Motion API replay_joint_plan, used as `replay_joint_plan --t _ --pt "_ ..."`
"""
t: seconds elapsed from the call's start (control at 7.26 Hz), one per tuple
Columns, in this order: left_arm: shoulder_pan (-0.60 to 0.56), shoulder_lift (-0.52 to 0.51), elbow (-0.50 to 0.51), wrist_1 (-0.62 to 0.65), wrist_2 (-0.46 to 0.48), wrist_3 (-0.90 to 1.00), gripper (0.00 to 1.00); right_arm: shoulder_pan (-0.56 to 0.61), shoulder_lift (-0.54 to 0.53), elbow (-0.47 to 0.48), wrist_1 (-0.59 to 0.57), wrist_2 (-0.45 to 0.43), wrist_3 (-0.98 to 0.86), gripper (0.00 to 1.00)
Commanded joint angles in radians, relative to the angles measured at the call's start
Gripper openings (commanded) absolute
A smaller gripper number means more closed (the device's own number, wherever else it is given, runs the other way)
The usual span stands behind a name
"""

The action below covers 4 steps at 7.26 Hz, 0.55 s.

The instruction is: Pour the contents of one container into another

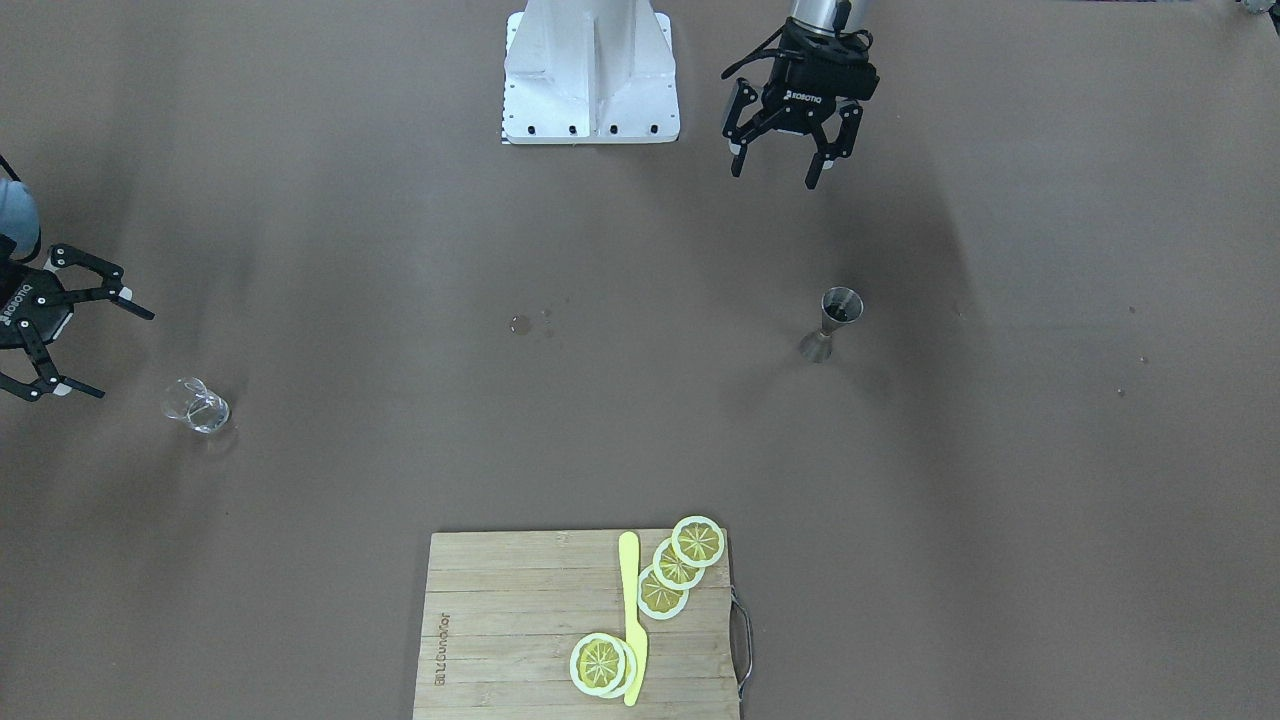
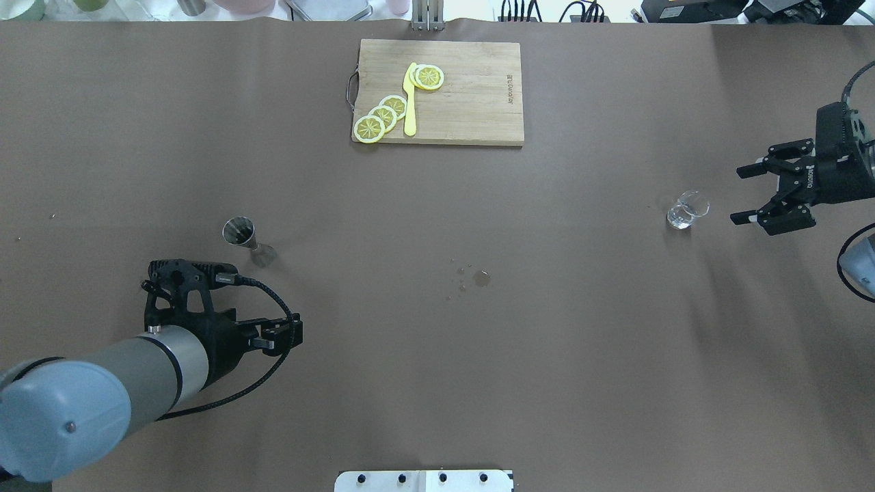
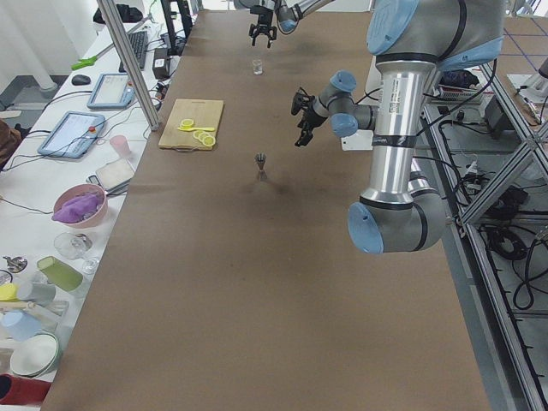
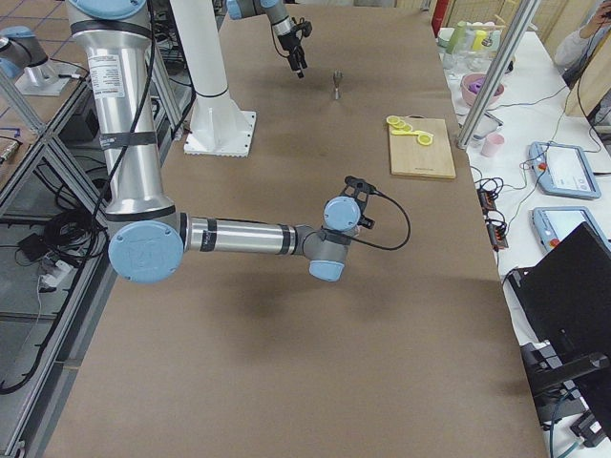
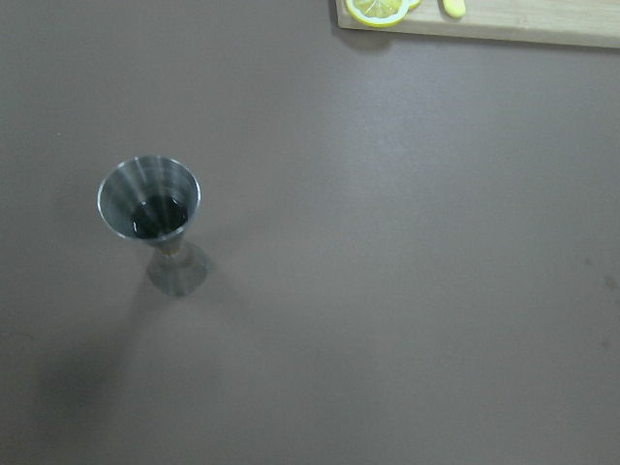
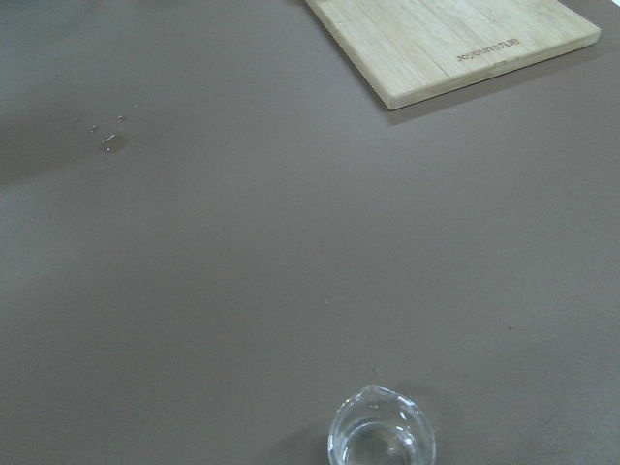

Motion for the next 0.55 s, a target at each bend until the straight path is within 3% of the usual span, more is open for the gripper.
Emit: replay_joint_plan --t 0.0,0.41 --pt "0.148 0.092 0.02 -0.126 0.314 -0.001 0.98 0.001 -0.015 -0.005 0.011 0.053 -0.031 1.0" --pt "0.165 0.114 0.082 -0.15 0.479 -0.001 0.98 -0.002 -0.011 -0.063 0.015 0.041 -0.137 0.98"
